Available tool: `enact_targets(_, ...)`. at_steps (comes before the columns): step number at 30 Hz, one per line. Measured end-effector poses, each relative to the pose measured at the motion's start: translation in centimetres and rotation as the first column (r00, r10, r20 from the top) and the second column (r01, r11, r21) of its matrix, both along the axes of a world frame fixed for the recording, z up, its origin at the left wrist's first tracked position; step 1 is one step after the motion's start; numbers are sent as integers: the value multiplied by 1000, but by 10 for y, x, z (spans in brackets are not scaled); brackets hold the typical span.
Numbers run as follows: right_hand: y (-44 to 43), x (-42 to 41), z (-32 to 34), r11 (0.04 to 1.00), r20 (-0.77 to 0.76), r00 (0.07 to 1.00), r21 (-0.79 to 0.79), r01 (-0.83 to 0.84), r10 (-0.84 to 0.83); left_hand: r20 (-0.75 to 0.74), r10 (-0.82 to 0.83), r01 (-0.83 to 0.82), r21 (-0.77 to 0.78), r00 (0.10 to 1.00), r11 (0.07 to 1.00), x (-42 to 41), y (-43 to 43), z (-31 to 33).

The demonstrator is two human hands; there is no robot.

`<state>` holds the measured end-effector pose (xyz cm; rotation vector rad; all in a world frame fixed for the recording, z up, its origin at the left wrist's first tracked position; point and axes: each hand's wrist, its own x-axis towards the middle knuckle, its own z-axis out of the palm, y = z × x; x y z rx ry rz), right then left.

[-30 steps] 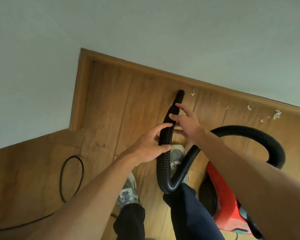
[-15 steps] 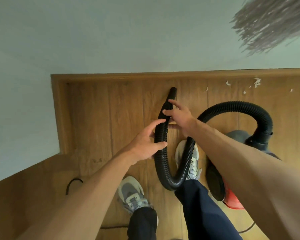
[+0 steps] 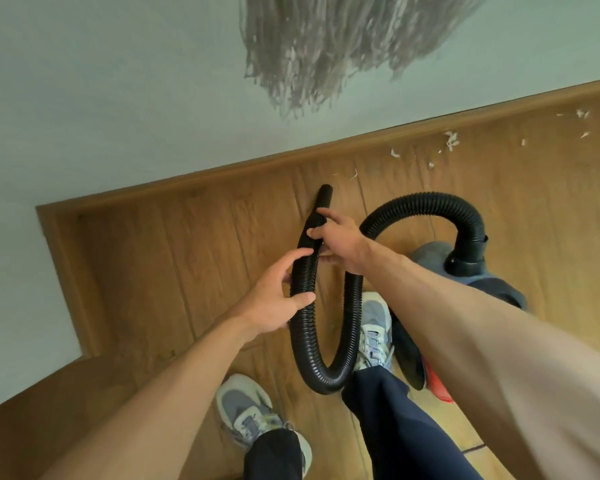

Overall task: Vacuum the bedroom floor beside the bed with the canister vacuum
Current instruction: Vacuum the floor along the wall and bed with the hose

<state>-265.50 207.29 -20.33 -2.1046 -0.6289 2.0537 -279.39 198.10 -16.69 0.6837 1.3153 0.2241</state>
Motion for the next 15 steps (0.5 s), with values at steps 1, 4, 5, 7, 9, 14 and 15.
enact_targets(1,1,5,0,1000,-9,1000,-3,7,-7,-9,-11,11,0,1000,1000,5,2,0)
enact_targets(4,4,20,-2,1000,-39,999,4,18,-18,-29,-41,41,-12,999,999,19,8,1)
enact_targets(5,4,25,-3,1000,-47,999,9,27,-26,-33,-52,51,-13,998,999,24,10,1)
enact_targets(7,6,34,-8,998,-66,996,16,63,-62,-43,-75,76,4,996,997,32,15,0)
enact_targets(9,8,43,-13,995,-87,991,17,102,-100,-57,-105,107,26,993,994,39,19,0)
enact_targets(14,10,60,-16,987,-134,978,12,161,-158,-75,-147,148,6,986,989,53,28,0)
enact_targets(15,11,62,-16,985,-142,975,9,175,-172,-75,-149,150,4,986,989,55,30,0)
